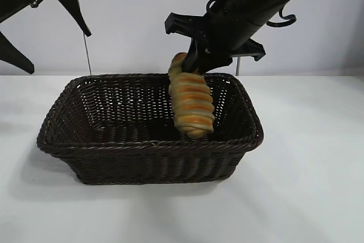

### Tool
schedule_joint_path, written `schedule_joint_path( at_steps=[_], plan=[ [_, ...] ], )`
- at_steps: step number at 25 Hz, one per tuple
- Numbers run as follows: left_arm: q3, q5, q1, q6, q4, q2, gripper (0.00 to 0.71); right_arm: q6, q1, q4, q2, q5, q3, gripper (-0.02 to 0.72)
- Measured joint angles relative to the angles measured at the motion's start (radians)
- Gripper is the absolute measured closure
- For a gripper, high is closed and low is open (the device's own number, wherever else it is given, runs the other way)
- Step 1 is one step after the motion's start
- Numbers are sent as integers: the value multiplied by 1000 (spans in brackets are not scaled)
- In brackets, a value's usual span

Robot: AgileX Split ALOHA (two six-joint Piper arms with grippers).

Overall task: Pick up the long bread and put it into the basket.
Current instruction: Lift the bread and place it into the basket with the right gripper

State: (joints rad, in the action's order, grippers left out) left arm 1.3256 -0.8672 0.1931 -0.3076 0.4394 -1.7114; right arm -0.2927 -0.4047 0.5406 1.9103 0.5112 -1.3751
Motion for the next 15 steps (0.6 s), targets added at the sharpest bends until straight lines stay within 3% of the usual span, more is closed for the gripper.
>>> schedule_joint_path(
  at_steps=[4,8,15],
  plan=[
    [0,0,0,0,0,0,34,3,0,9,0,9,0,210],
    [0,0,0,0,0,0,34,51,0,11,-21,37,0,54],
    [0,0,0,0,0,0,34,213,70,-12,-105,182,-69,15]
  ],
)
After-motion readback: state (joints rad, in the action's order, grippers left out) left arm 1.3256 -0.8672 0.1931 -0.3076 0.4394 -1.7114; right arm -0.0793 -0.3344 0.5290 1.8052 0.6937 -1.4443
